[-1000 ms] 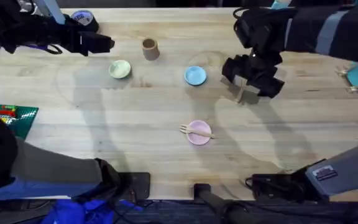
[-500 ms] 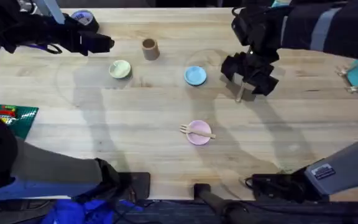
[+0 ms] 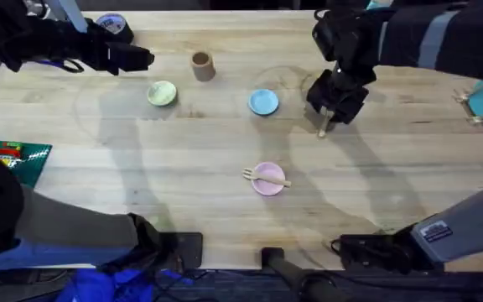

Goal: Pick up a utensil and set it on the pink plate, then put the other utensil in the container.

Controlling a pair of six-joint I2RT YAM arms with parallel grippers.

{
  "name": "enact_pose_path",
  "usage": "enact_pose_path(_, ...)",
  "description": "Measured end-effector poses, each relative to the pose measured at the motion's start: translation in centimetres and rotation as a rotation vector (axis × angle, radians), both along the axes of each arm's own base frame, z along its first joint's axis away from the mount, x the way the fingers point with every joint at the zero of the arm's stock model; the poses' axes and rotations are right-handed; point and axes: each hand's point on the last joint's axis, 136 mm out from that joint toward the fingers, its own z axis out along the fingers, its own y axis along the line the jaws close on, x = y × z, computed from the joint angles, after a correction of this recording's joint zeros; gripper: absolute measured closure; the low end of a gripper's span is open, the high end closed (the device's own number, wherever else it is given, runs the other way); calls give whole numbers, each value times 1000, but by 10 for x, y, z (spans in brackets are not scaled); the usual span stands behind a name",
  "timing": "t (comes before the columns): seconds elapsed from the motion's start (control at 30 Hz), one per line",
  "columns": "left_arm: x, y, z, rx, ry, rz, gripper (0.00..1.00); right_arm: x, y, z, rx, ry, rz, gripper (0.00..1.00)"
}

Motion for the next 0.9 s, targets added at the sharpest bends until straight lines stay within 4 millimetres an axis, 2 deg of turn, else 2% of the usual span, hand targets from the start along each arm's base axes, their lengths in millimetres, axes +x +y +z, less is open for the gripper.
enact_pose_path(0.27,0,0,0,0,0,0,8,-1,-2,0,-9,0,-24,733)
enact_pose_path(0.43,0,0,0,0,0,0,8,-3,-6,0,-27,7,-30,948)
enact_pose_path(0.9,0,0,0,0,0,0,8,-4,-7,1,-31,8,-30,960)
